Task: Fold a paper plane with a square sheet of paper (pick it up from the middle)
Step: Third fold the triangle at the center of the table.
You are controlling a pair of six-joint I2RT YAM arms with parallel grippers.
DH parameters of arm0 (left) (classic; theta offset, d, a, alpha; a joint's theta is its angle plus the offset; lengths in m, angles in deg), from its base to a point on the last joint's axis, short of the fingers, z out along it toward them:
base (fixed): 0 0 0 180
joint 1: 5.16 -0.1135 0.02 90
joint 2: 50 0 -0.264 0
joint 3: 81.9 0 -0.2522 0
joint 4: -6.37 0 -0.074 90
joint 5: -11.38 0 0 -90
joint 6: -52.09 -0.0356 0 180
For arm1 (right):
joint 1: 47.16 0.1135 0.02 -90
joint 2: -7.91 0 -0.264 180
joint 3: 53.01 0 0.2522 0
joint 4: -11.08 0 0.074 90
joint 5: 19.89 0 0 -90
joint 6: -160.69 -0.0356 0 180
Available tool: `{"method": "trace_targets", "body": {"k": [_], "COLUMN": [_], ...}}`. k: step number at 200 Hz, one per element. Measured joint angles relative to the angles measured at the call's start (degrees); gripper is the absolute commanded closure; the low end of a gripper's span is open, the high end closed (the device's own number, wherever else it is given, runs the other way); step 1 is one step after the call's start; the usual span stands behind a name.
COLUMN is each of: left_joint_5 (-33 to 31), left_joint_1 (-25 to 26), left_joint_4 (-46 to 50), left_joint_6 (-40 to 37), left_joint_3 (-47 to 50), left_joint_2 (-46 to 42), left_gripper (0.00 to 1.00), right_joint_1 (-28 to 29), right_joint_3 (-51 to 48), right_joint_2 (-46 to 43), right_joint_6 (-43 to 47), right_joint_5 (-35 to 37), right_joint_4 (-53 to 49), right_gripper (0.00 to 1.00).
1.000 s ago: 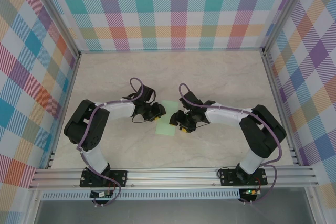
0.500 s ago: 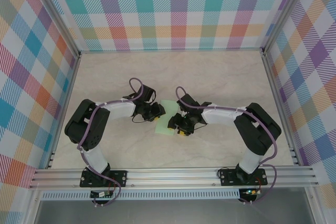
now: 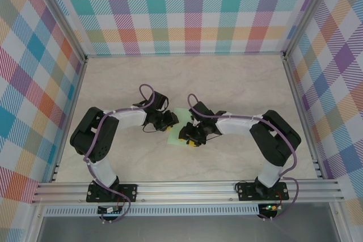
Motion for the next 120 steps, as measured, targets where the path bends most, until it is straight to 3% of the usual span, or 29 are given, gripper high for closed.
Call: {"method": "trace_targets", "body": {"k": [120], "left_joint_5": [-0.2], "left_joint_1": [0.0], "left_joint_4": [0.0], "left_joint_6": [0.0], "left_joint_3": [0.0], "left_joint_2": [0.0], "left_gripper": [0.66], "right_joint_1": [0.5], "right_joint_3": [0.0], "right_joint_2": [0.0], "right_joint_6": [0.0], "right_joint_5": [2.5], "right_joint_4": [-1.0], "right_gripper": [0.6]}}
